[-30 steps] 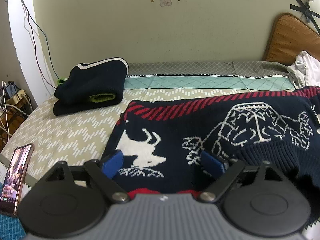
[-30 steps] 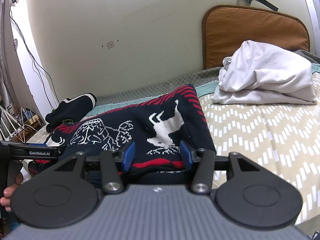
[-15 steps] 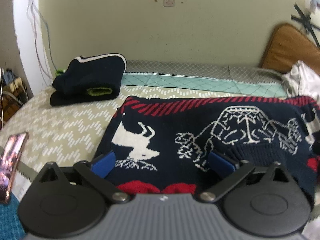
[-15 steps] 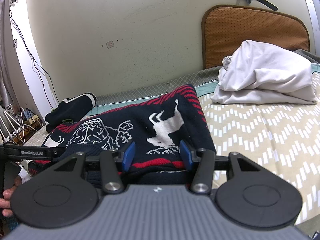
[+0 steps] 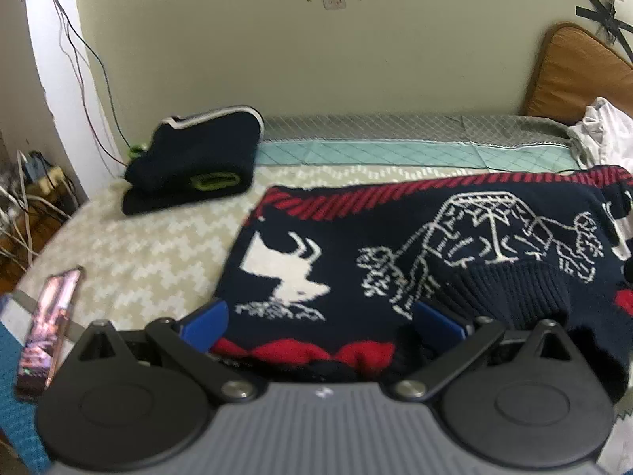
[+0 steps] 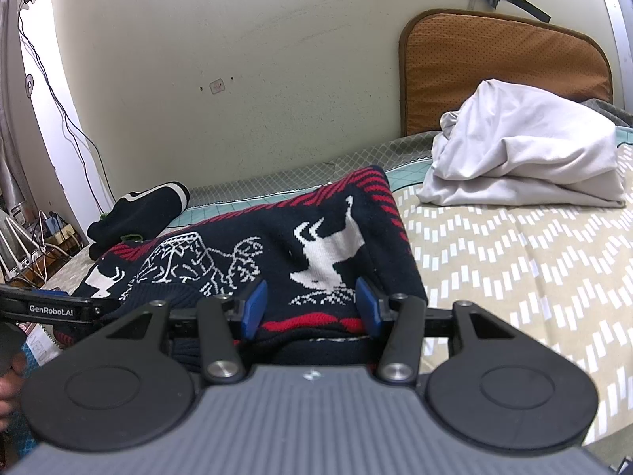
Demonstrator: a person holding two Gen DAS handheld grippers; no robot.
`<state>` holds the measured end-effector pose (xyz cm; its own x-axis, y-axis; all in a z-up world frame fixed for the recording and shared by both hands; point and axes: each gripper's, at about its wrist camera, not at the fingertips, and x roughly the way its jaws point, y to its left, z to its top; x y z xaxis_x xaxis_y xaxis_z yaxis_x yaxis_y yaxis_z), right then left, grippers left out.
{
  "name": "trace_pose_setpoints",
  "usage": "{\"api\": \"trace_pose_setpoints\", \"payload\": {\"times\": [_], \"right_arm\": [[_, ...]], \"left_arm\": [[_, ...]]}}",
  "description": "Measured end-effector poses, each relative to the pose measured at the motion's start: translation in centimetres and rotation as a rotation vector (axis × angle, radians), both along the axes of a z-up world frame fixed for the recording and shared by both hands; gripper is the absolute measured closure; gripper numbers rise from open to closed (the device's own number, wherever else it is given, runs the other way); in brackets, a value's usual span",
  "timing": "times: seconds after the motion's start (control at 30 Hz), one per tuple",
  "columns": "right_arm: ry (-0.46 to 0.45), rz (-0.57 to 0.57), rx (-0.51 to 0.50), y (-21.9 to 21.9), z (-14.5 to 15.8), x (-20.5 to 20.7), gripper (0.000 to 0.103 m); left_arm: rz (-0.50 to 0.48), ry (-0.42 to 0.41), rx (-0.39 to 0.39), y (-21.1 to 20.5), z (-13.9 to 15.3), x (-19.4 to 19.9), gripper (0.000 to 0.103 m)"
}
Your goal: Fold small clothes
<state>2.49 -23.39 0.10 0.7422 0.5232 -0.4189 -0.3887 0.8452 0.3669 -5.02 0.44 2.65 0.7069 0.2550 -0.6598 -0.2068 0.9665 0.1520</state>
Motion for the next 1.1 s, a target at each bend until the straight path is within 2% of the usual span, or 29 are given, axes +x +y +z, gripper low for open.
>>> {"api": "trace_pose_setpoints", "payload": {"times": [0.43,1.1], "right_arm": [[-0.001,0.001,0.000,0.0,0.0,0.0,0.050],[-0.001,0.002,-0.001,0.0,0.0,0.0,0.050]], "left_arm": [[0.039,0.007,-0.008,1.0,0.0,0.4,0.000],[-0.016,0.011,-0.021,-0.4,0.4,0.6,0.000]]}}
